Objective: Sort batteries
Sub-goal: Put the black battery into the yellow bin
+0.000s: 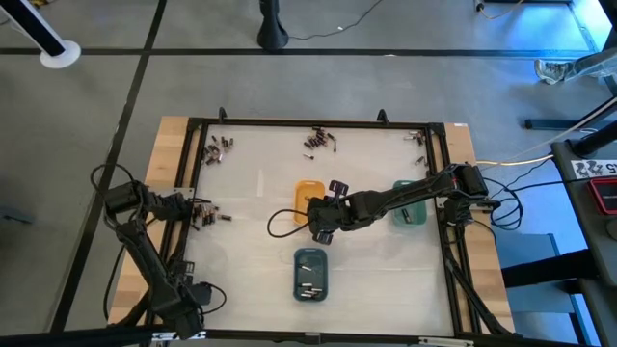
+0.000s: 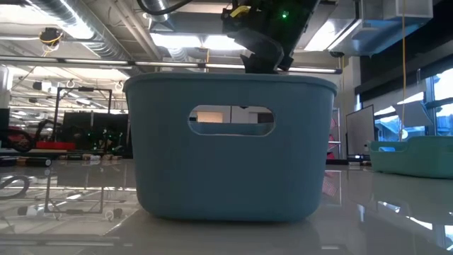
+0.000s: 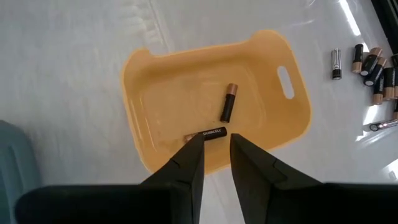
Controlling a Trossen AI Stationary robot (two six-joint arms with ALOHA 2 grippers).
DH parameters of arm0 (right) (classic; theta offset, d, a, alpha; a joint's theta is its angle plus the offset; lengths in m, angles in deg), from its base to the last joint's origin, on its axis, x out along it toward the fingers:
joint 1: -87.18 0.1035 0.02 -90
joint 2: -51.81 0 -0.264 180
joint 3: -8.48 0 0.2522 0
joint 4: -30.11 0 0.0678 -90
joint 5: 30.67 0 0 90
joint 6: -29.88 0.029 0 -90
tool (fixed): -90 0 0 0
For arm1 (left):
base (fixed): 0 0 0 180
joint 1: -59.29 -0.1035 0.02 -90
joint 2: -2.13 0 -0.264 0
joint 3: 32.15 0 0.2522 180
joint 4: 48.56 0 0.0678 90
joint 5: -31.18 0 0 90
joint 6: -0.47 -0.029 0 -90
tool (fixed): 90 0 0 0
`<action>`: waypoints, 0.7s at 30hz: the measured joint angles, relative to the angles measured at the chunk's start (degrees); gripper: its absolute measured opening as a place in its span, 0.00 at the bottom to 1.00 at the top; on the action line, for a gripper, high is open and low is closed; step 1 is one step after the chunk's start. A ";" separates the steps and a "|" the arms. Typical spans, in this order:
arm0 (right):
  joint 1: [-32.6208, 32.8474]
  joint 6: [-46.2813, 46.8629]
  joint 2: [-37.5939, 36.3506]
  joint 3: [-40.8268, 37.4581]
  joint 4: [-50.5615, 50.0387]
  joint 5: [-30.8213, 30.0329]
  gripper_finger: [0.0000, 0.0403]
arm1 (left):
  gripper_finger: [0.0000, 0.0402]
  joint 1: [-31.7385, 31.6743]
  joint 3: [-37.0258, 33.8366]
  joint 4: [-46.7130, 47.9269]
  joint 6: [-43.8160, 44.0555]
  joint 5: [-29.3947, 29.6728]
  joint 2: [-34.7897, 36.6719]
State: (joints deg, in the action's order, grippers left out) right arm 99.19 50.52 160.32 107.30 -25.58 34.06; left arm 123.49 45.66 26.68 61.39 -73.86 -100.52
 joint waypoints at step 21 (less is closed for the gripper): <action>-0.02 7.07 -11.48 1.59 -20.59 -9.94 0.20 | 0.46 -28.16 5.25 7.72 -21.68 41.35 3.55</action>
State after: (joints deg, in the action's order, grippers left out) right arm 99.17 57.59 148.84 108.89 -46.17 24.13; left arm 95.33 50.91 34.40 39.71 -32.50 -96.97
